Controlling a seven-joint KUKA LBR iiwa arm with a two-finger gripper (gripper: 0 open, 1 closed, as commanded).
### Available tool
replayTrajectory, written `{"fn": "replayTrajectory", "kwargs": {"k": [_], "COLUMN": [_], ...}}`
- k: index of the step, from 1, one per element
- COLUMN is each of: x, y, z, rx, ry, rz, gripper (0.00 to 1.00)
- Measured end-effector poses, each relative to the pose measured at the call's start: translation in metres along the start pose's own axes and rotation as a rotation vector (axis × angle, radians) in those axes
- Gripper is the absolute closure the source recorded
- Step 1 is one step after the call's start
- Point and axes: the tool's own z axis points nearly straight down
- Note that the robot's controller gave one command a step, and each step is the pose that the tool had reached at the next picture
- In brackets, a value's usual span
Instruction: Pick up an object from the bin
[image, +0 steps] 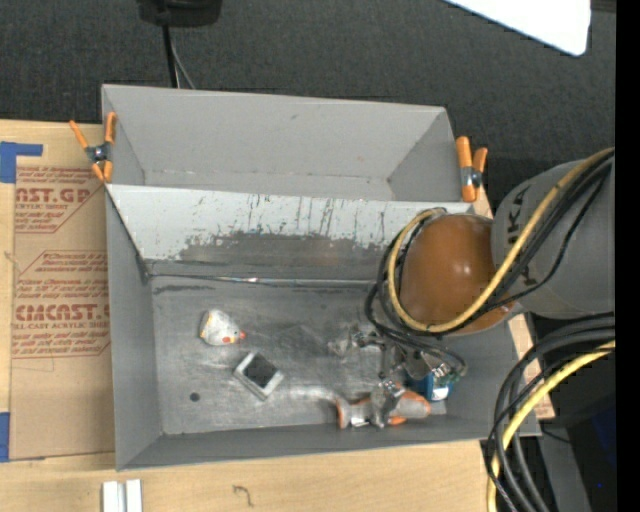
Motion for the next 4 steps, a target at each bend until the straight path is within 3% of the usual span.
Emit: {"fn": "replayTrajectory", "kwargs": {"k": [1,2,4], "x": [0.017,0.018,0.009], "y": [-0.007,-0.007,-0.005], "z": [0.016,0.017,-0.047], "rx": [-0.012,-0.012,-0.005], "ry": [0.006,0.005,0.006], "rz": [-1.0,-1.008,-1.0], "gripper": [1.0,1.0,1.0]}}
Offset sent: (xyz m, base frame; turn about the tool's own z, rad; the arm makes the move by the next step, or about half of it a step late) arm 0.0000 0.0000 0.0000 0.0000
